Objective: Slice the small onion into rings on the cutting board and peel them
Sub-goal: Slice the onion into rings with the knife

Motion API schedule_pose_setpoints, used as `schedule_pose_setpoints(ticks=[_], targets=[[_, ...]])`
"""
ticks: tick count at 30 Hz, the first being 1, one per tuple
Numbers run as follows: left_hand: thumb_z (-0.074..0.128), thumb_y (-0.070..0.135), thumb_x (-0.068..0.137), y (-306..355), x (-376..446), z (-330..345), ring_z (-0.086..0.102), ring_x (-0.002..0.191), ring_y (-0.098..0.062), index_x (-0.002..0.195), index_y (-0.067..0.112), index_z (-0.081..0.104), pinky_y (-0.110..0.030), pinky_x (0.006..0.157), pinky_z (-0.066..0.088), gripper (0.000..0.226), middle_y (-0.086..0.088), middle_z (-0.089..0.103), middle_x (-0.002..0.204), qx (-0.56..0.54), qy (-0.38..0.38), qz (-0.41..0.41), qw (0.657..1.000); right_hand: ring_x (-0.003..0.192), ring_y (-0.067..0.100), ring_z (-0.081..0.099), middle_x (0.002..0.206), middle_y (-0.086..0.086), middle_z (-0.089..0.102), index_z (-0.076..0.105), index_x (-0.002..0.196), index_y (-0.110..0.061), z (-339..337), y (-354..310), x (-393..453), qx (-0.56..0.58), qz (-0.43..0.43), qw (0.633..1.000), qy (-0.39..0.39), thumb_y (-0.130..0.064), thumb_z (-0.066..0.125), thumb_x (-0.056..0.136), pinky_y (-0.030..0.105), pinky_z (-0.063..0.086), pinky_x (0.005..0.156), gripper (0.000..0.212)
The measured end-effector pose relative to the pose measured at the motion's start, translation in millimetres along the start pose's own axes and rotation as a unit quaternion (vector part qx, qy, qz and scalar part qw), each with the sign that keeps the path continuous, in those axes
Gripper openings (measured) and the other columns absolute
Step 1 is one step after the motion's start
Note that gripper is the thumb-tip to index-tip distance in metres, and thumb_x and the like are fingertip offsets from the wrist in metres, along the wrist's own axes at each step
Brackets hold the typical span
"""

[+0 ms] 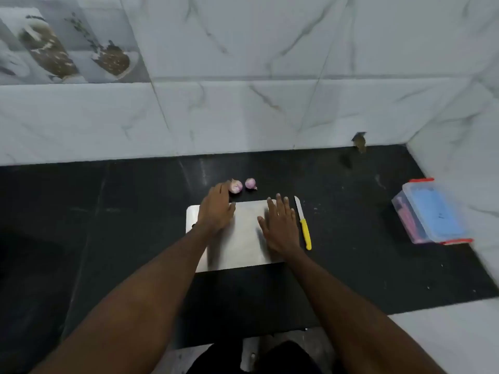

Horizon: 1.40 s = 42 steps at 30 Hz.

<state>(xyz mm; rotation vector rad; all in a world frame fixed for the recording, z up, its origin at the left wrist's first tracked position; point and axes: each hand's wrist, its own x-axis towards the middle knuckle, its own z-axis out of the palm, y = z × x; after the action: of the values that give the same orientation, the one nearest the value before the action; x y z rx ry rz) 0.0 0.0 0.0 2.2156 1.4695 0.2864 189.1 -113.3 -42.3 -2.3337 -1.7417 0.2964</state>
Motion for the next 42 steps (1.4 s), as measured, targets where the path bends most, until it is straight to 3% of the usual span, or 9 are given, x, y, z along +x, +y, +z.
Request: schedule_pose_setpoints(ticks=[7,16,20,23,28,32,35,38,42], targets=[[0.068,0.025,0.101,-14.7,41.5,13.3,0.05,0.144,-0.042,0.169,0.021,0.032,-0.053,0.117,0.046,0.077,-0.01,0.035,0.173,0.023,-0.038,0.042,0.998,0.161,0.03,0.012,0.172,0.009,0.02,0.033,0.161,-0.018,8.6,-2.7,8.0,0.006,0.011,1.0,-0.003,-0.045,0.044,0.106,0.048,0.019,0.128,0.062],[0.067,0.014,0.099,-19.5,57.3,30.8,0.056,0.127,-0.033,0.143,0.021,0.058,-0.046,0.107,0.051,0.046,-0.007,0.056,0.143,-0.049,-0.033,0.033,0.998,0.126,0.03,0.056,0.138,0.009,0.062,0.059,0.138,-0.008,-5.7,31.6,-1.8,0.046,0.136,0.982,0.125,-0.016,0.06,0.098,0.043,0.048,0.104,0.041],[0.072,0.016,0.098,-27.2,54.2,31.3,0.059,0.116,-0.027,0.125,0.017,0.063,-0.03,0.093,0.044,0.029,-0.006,0.065,0.122,-0.094,0.006,0.057,0.994,0.113,0.031,0.054,0.128,0.01,0.059,0.061,0.131,-0.011,-6.3,46.4,-16.8,0.041,0.257,0.957,0.127,-0.018,0.063,0.094,0.043,0.049,0.089,0.038],[0.082,0.018,0.09,-32.1,46.5,30.9,0.059,0.109,-0.022,0.121,0.015,0.064,-0.035,0.093,0.049,0.036,0.0,0.066,0.115,-0.127,0.015,0.078,0.989,0.109,0.032,0.05,0.125,0.014,0.052,0.059,0.13,-0.009,-0.4,56.6,-22.9,0.013,0.285,0.952,0.111,-0.025,0.065,0.095,0.042,0.048,0.087,0.039],[0.084,0.022,0.092,-26.9,17.1,38.8,0.066,0.113,-0.012,0.145,0.018,0.063,-0.026,0.1,0.053,0.057,-0.001,0.068,0.129,-0.218,0.034,0.031,0.975,0.111,0.036,0.051,0.121,0.018,0.052,0.058,0.123,-0.002,2.2,60.8,-17.9,0.07,0.277,0.954,0.094,-0.014,0.059,0.102,0.045,0.048,0.084,0.025],[0.081,0.035,0.096,-21.3,-18.5,44.0,0.069,0.111,-0.001,0.14,0.034,0.068,-0.023,0.094,0.055,0.046,0.016,0.074,0.123,-0.309,0.033,-0.042,0.949,0.107,0.041,0.052,0.12,0.024,0.051,0.055,0.119,0.005,-2.3,60.5,-12.2,0.116,0.318,0.938,0.078,-0.005,0.056,0.101,0.044,0.044,0.087,0.021],[0.082,0.036,0.096,-18.8,-38.1,48.8,0.073,0.1,-0.002,0.129,0.033,0.074,-0.028,0.094,0.058,0.034,0.016,0.079,0.109,-0.396,0.007,-0.082,0.915,0.097,0.038,0.056,0.114,0.022,0.051,0.057,0.113,0.004,-7.3,48.2,-14.5,0.15,0.287,0.944,0.062,-0.002,0.053,0.1,0.037,0.042,0.08,0.015],[0.086,0.033,0.093,-20.2,-42.6,50.9,0.077,0.11,-0.013,0.124,0.026,0.075,-0.035,0.105,0.059,0.033,0.006,0.082,0.114,-0.456,0.002,-0.096,0.885,0.1,0.036,0.058,0.115,0.02,0.058,0.062,0.113,-0.001,-7.7,20.0,-21.1,0.185,0.183,0.965,0.017,-0.006,0.051,0.103,0.035,0.041,0.079,0.015],[0.088,0.02,0.09,-16.1,-41.4,46.8,0.077,0.103,-0.002,0.126,0.016,0.068,-0.024,0.097,0.062,0.041,0.005,0.079,0.115,-0.443,0.005,-0.106,0.89,0.094,0.03,0.066,0.104,0.01,0.072,0.065,0.109,-0.01,-2.6,-19.9,-33.6,0.202,0.098,0.974,-0.02,-0.02,0.048,0.107,0.038,0.05,0.079,0.021]])
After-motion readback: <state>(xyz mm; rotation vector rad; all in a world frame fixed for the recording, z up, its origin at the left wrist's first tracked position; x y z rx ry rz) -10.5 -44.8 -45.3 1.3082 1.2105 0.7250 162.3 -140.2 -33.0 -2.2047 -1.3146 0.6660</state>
